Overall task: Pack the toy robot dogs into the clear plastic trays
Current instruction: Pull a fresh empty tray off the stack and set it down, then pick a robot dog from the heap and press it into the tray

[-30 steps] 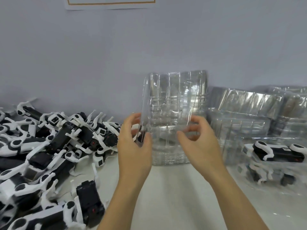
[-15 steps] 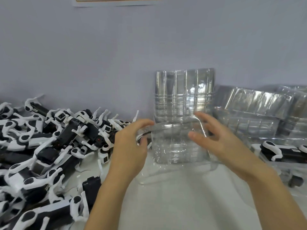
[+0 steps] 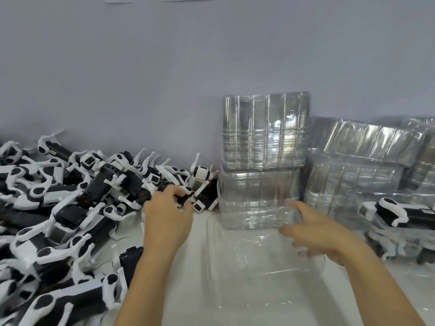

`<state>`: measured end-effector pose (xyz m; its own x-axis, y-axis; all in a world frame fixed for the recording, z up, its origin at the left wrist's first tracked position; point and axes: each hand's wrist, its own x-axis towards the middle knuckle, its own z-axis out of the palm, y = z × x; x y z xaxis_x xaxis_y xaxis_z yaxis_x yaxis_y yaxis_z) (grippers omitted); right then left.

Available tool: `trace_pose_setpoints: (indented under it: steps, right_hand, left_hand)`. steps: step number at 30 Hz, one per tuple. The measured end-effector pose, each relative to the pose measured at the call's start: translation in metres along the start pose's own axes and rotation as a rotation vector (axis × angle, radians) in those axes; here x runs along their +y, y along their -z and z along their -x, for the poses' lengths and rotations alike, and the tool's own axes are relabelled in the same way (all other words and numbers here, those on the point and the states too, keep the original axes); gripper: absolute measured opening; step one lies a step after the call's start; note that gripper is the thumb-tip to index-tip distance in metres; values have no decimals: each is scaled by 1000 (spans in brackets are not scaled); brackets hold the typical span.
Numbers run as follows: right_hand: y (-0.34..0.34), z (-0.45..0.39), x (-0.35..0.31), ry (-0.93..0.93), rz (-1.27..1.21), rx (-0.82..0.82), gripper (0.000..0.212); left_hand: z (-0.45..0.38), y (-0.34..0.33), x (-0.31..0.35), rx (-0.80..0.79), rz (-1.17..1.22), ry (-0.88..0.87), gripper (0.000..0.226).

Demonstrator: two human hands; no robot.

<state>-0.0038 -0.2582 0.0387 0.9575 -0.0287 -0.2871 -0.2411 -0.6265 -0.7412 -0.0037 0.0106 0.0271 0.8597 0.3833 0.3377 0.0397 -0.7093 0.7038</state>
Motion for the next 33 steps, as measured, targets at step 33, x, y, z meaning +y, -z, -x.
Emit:
trace_pose_setpoints:
  steps: [33]
  right_hand:
    - [-38,40,-61,720,-49,43,44]
  left_hand:
    - [20,37,74,-282,918,-169,18]
